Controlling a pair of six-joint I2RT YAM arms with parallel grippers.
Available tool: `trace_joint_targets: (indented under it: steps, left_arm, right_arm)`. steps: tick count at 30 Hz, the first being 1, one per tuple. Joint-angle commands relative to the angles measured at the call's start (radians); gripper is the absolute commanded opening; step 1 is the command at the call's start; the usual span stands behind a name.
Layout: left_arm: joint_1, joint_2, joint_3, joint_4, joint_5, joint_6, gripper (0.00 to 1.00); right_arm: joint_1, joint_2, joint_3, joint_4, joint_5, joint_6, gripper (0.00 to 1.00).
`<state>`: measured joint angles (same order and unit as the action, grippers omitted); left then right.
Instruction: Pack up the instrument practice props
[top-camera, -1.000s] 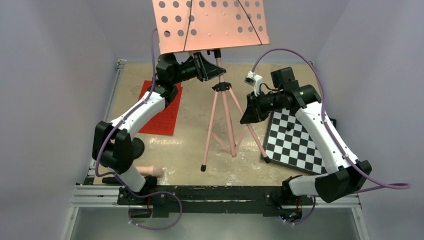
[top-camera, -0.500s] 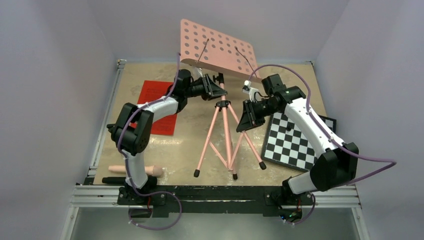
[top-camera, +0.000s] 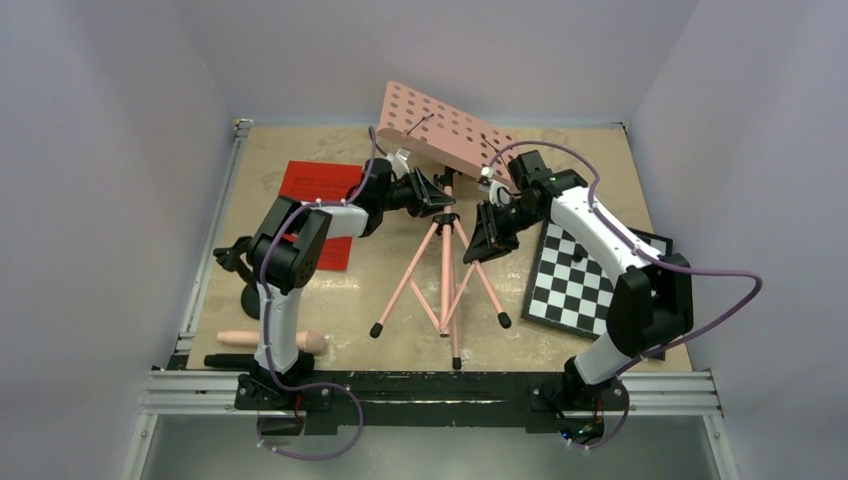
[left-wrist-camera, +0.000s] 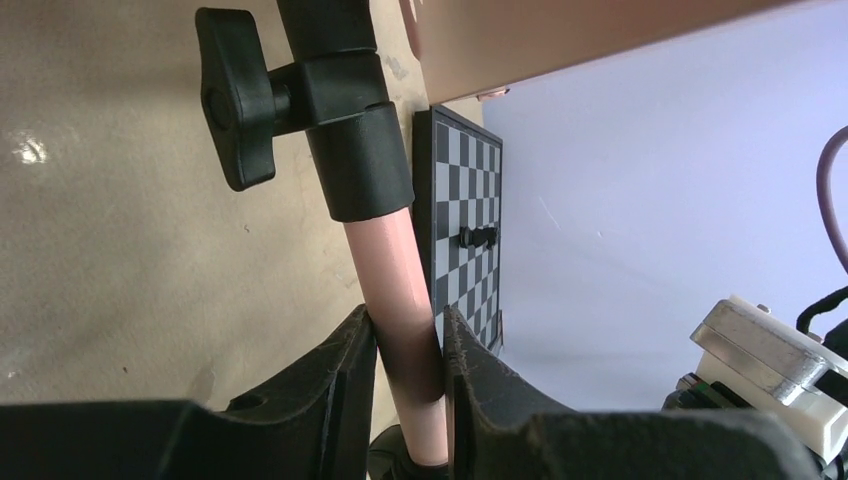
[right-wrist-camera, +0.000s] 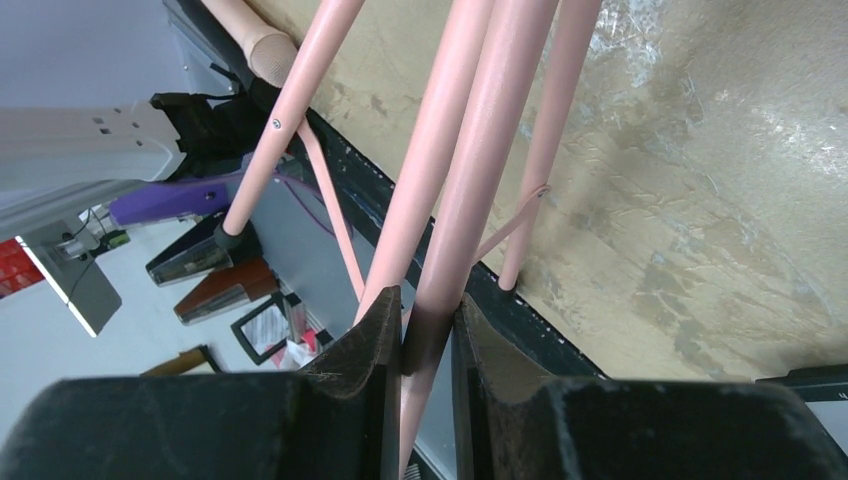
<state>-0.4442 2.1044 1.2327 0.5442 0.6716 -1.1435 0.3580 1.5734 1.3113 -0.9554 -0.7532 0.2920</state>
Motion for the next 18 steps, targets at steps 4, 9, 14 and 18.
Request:
trace_joint_targets:
  steps: [4,9,14,18]
  left_arm:
    - [-0.047,0.02,-0.094,0.235,0.057,0.076,0.27]
    - [-0.048,0.007,-0.159,0.243,0.015,0.052,0.6]
    - [-0.047,0.009,-0.195,0.288,0.038,-0.014,0.78]
    - [-0.043,-0.024,-0.276,0.285,0.046,-0.022,0.8]
  right_arm:
    - [0.007,-0.006,0.021,0.208,-0.108,-0.027,0.0]
    - [-0.016,0.019,0.009,0.232,-0.112,-0.025,0.0]
    - [-0.056,0.042,0.012,0.275,-0.233,-0.041,0.0]
    - [-0.073,0.058,0.031,0.259,-0.228,-0.056,0.0]
